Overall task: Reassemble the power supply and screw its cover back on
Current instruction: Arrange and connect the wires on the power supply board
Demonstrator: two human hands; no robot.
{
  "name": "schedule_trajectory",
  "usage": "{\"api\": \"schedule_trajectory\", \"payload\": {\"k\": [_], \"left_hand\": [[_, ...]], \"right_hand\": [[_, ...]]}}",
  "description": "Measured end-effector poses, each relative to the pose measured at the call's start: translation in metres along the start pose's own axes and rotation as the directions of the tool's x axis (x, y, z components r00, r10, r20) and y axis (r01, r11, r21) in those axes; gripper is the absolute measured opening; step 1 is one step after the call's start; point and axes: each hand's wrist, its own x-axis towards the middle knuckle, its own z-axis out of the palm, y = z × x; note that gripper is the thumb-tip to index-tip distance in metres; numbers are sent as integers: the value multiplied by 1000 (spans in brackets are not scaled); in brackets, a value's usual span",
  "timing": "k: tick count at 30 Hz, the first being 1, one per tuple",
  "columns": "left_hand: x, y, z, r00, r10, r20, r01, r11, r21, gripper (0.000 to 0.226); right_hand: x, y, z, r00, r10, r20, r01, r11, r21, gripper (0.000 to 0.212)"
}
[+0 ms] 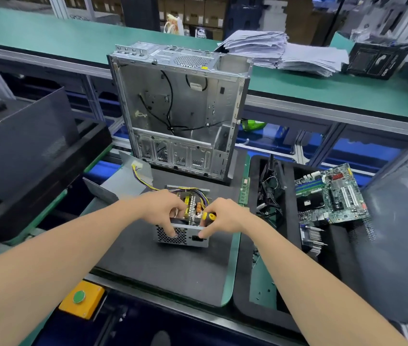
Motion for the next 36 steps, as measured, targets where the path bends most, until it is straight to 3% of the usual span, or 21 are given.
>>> {"api": "schedule_trajectory", "payload": {"k": [2,4,7,9,10,13,17,22,25,27,32,36], "left_hand": [[-4,-3,7,999,-4,38,5,1000,-23,41],[-10,-6,8,999,-23,29,26,994,-104,36],[-15,-13,5,968,-98,-230,37,966,-256,34],[-12,-22,4,880,-191,-435,74,960,-272,12],[-9,-27,2,855,-233,-464,122,959,-256,14],[2,-43,4,902,-335,-272,299,940,-163,41],[14,-53,10,929,-368,-46,369,929,9,43],[17,-56,-32,955,-240,175,212,964,162,50],[24,-50,-72,957,-138,256,83,973,216,49],[36,-45,-95,969,-52,243,-21,957,289,33],[73,-30,-127,963,218,160,-262,895,361,18],[102,-27,-122,872,488,-33,-425,789,444,10]], "right_hand": [[-2,7,-2,1000,-5,29,1,994,111,18],[1,14,-6,997,48,-56,-35,977,210,12],[11,23,-11,939,197,-283,-112,951,289,7],[17,23,-12,885,259,-386,-131,936,327,12],[20,22,-12,867,269,-419,-128,933,336,13],[31,14,-11,849,265,-457,-91,926,367,12],[44,4,-8,866,227,-446,-72,938,338,16],[55,-6,-14,951,60,-304,-22,992,125,33],[62,-9,-16,964,47,-262,-27,996,81,37],[66,-8,-16,955,73,-287,-43,993,107,37],[65,5,-18,919,142,-369,-79,980,181,22],[56,20,-19,877,235,-419,-148,962,229,20]]}}
